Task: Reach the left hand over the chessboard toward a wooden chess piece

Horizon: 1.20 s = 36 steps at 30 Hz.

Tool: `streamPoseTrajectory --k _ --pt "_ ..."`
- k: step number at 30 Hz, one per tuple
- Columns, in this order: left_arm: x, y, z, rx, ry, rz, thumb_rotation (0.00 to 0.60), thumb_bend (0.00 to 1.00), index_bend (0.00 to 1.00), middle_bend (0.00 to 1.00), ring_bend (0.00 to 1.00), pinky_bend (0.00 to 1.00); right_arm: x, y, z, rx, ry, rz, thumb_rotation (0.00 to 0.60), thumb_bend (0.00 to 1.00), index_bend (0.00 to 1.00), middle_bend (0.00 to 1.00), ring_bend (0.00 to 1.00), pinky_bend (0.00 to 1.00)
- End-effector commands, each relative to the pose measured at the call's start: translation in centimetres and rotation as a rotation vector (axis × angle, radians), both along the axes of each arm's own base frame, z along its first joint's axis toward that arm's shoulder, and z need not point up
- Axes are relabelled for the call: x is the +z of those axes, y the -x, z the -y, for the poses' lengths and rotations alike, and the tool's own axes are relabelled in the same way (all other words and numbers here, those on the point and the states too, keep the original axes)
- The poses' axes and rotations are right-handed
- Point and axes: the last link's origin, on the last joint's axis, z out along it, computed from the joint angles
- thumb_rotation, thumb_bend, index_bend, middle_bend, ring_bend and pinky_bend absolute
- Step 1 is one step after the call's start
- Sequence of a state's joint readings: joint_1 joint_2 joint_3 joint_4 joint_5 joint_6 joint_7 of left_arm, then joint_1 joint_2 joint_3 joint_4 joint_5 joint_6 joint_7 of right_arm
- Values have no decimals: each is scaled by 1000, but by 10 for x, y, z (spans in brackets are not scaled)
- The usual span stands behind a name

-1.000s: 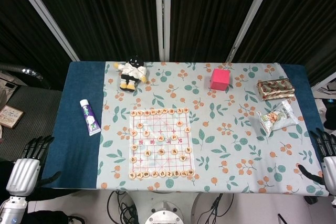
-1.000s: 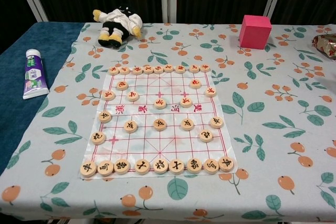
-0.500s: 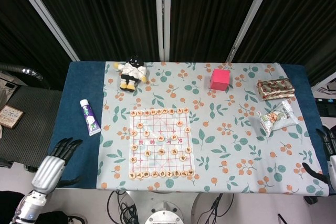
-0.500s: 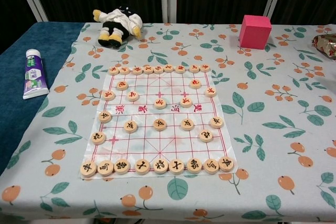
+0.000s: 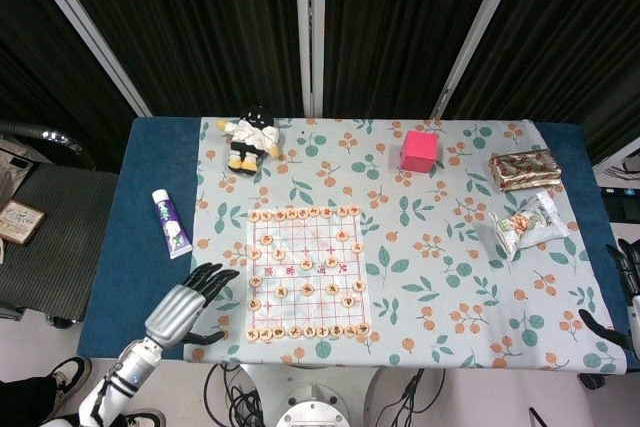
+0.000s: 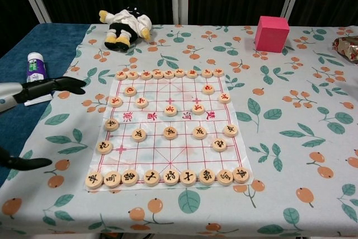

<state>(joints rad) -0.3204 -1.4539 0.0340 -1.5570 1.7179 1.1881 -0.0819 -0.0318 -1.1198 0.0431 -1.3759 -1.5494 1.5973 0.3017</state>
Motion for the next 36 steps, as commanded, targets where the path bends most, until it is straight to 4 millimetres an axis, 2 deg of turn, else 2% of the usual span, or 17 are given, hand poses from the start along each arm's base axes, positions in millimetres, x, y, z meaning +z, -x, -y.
streamPoseTrajectory --k 1,6,18,27,36 --pt "-8 -7 -17 3 -27 -9 600 200 50 92 0 47 1 0 -1 1 3 0 600 75 0 0 0 0" --pt "-19 -14 -35 21 -65 -44 600 208 96 93 0 53 4 2 -2 -3 8 -1 600 75 0 0 0 0" --pt "-42 -20 -59 9 -90 -78 600 209 282 92 0 54 1 5 1 -12 -5 -7 600 76 0 0 0 0" --pt "-49 -22 -64 3 -84 -36 600 208 398 92 0 50 0 5 4 -19 -7 -12 600 78 0 0 0 0" --pt "-64 -25 -66 -16 -51 -50 600 208 402 91 0 49 2 6 2 -21 -1 -15 600 78 0 0 0 0"
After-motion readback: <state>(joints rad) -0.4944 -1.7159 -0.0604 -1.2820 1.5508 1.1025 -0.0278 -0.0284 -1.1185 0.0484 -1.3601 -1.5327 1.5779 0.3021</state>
